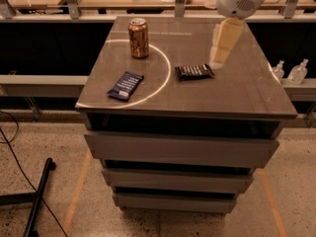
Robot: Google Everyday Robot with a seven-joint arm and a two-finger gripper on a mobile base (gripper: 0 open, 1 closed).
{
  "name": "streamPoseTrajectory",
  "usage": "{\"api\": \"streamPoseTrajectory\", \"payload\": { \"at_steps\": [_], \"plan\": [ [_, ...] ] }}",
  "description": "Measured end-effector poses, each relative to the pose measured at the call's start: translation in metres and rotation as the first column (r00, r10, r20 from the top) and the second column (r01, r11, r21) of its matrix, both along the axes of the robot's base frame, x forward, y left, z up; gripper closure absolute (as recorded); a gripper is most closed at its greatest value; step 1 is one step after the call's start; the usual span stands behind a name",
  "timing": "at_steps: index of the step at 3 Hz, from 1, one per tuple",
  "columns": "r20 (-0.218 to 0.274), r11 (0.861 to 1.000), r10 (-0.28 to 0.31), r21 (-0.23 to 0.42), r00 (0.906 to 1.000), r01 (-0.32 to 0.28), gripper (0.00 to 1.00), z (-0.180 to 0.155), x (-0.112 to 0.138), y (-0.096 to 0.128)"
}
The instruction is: Move rxbar chocolate near rxbar blueberry
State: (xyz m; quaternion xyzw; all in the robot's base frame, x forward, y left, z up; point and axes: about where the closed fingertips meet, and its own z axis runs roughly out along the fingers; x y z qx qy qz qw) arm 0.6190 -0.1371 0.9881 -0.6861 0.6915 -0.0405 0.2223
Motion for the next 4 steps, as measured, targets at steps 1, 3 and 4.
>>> {"api": "streamPoseTrajectory", "payload": {
  "at_steps": [1, 3, 4],
  "plan": [
    [-0.066, 0.998, -0.008, 0.055, 0.9978, 0.012, 0.0, -0.025, 0.042, 0.007],
    [-0.148, 0.994, -0.001, 0.111, 0.989, 0.018, 0.0, -0.075, 0.068, 0.02],
    [-0.222, 0.991, 0.008, 0.129, 0.9749, 0.021, 0.0, -0.114, 0.053, 0.017]
  ]
}}
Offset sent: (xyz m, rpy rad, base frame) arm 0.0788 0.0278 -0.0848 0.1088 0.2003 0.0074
